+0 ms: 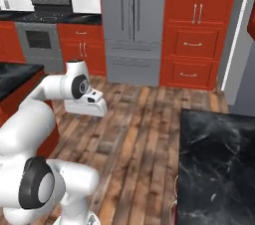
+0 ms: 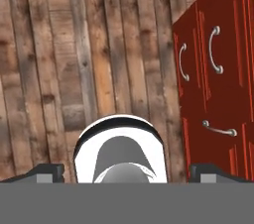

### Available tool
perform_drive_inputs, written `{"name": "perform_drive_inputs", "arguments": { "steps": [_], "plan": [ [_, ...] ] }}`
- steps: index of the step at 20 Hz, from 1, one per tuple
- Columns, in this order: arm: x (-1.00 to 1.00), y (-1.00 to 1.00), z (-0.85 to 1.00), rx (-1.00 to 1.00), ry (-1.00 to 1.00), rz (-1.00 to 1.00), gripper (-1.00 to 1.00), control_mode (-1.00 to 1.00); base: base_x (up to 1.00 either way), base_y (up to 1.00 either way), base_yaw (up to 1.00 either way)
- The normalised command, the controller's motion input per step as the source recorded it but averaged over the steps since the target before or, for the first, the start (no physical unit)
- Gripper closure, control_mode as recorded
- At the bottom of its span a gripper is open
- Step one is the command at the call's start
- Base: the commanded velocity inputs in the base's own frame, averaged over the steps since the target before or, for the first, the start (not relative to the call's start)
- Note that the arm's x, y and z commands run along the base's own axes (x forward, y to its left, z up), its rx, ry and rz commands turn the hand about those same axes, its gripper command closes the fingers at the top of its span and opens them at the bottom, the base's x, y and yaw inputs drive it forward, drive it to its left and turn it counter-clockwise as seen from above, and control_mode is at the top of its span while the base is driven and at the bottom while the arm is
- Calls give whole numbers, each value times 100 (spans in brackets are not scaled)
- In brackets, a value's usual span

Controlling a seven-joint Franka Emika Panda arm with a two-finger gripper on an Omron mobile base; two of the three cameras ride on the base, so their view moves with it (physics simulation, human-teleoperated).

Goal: Move the cutting board and knife to the sink. Then move spray from the shelves to the counter.

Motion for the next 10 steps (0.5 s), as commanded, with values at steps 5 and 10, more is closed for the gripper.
{"name": "perform_drive_inputs", "arguments": {
  "steps": [5,10],
  "plan": [
    [0,0,0,0,0,0,-100,100,94,4,0],
    [0,0,0,0,0,0,-100,100,94,4,0]
  ]
}}
